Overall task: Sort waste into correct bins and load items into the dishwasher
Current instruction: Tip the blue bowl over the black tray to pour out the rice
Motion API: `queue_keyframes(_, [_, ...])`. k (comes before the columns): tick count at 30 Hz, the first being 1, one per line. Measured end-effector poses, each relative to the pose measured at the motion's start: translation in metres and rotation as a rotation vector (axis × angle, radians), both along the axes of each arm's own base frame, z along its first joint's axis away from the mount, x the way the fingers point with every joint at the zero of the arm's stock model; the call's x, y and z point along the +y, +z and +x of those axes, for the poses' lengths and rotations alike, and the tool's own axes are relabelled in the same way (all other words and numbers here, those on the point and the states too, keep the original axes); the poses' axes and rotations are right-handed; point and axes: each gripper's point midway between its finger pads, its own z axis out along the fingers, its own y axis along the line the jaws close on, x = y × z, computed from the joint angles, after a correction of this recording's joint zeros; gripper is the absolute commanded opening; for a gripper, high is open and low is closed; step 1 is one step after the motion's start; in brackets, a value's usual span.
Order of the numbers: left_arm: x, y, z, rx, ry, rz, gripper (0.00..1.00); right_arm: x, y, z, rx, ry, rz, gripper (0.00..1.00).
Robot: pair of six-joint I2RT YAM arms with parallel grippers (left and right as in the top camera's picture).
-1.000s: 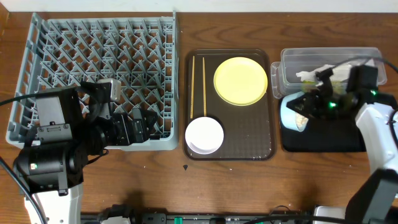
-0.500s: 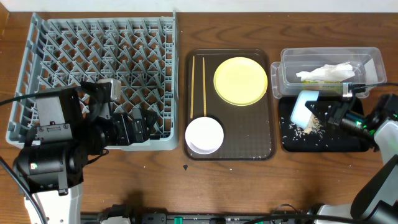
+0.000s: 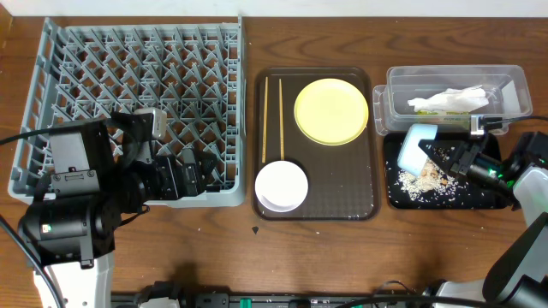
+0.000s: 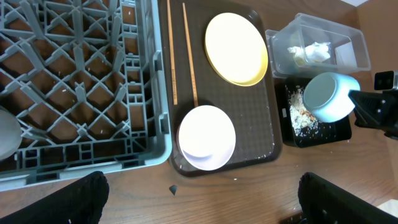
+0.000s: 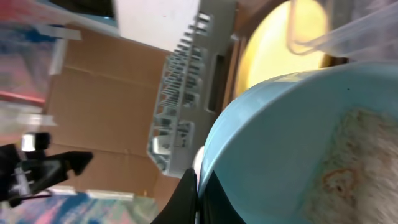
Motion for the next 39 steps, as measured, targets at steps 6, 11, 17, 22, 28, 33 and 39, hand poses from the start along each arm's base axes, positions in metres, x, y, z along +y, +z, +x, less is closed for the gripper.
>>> queue_keyframes(6, [0.0,0.0,0.0,0.0,0.0,0.0,0.98,0.001,0.002,0.0,0.008,-0.001,0.02,0.01])
queue_keyframes(11, [0.0,0.0,0.0,0.0,0.0,0.0,0.98,-0.001,-0.011,-0.002,0.078,-0.016,-0.02,0.01])
queue_keyframes(17, [0.0,0.0,0.0,0.0,0.0,-0.001,0.98,-0.002,-0.013,-0.002,0.094,-0.023,-0.026,0.01])
queue_keyframes(22, [0.0,0.0,0.0,-0.001,-0.001,0.0,0.98,-0.001,-0.012,-0.002,0.079,-0.017,-0.024,0.01])
queue_keyframes(28, [0.0,0.0,0.0,0.0,-0.001,0.0,0.98,-0.004,-0.016,-0.001,0.117,-0.033,-0.032,0.01])
queue_keyframes(33, [0.0,0.0,0.0,0.0,0.0,-0.001,0.98,-0.007,-0.018,0.002,0.121,-0.045,-0.042,0.01])
queue_keyframes(39, [0.0,0.0,0.0,0.0,0.0,-0.001,0.98,-0.014,-0.017,0.005,0.124,-0.072,-0.033,0.01])
